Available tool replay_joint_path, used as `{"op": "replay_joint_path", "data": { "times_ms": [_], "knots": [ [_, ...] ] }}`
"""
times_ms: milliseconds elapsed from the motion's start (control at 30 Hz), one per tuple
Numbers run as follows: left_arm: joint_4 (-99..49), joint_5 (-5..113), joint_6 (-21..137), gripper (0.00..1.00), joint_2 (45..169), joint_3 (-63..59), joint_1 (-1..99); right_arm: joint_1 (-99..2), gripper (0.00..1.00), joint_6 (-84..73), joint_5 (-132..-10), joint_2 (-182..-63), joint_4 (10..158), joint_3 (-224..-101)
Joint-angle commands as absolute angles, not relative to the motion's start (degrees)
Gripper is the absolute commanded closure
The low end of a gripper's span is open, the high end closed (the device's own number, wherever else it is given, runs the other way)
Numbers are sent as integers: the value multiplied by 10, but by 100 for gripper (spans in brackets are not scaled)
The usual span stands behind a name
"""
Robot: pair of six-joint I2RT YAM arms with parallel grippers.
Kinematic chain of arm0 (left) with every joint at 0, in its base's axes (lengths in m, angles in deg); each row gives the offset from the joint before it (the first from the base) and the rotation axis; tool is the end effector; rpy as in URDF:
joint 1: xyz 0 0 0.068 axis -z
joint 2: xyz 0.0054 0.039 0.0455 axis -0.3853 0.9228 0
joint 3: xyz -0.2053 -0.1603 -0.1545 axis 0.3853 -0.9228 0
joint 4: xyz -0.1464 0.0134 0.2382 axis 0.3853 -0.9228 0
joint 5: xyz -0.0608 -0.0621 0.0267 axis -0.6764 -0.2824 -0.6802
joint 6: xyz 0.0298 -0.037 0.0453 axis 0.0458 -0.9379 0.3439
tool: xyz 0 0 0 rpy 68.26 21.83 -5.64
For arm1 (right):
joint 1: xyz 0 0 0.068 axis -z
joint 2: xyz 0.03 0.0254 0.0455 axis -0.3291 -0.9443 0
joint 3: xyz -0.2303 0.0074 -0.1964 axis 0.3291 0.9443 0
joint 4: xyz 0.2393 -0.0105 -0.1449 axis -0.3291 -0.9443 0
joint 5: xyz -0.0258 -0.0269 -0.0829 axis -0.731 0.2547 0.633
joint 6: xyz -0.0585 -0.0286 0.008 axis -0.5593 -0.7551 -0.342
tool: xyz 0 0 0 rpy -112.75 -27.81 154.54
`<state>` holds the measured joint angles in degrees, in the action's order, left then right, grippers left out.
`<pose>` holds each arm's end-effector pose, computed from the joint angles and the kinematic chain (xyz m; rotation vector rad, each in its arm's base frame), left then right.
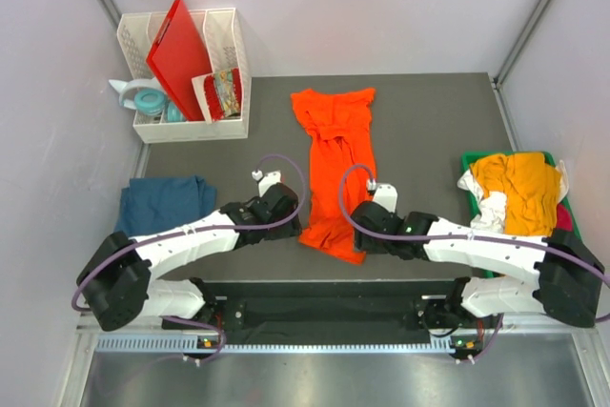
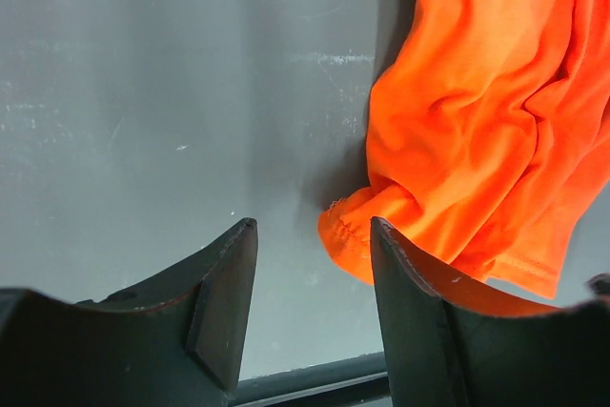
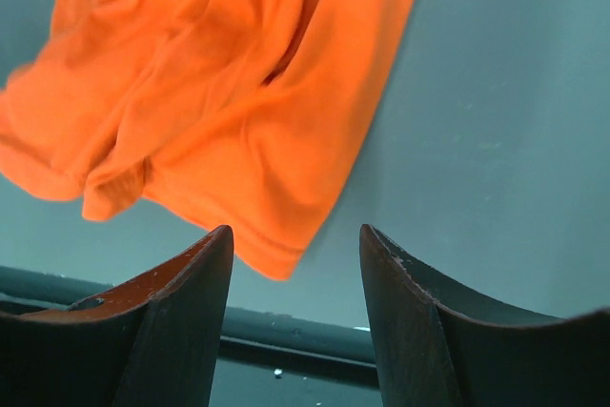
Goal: Fold and stack the t-shirts
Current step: Rotate the tshirt 90 degrees
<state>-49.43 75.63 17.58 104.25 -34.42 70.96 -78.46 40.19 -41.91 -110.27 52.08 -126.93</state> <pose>0.1805 -0.1844 0.1999 -0.1809 2.5405 -0.4181 0.1357 0.1905 0.2086 -0.0146 2.5343 0.2785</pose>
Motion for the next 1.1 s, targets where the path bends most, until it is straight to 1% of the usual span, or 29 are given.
{"op": "replay_joint_path", "data": {
  "times_ms": [0,200,333,433,467,533,567,600,800,1067],
  "knots": [
    [-459,764,170,44,1036,-351,712,-812,44,445,-415,-1120,538,-1264],
    [-453,760,175,44,1052,-349,712,-820,45,469,-421,-1144,559,-1234],
    [-454,751,177,44,1057,-349,712,-821,47,488,-433,-1180,564,-1224],
    [-456,750,179,45,1056,-351,712,-827,58,505,-439,-1192,555,-1220],
    [-456,750,180,45,1055,-352,712,-828,68,513,-439,-1193,550,-1218],
    [-457,750,181,45,1053,-354,712,-832,83,522,-441,-1190,534,-1217],
    [-456,749,182,45,1052,-355,712,-834,96,531,-440,-1188,527,-1216],
    [-455,749,182,45,1052,-355,712,-835,100,535,-439,-1186,520,-1215],
    [-442,745,184,45,1060,-357,712,-859,100,579,-444,-1163,466,-1206],
    [-419,728,182,45,1077,-363,712,-894,100,652,-436,-1125,340,-1212]
  ]
}}
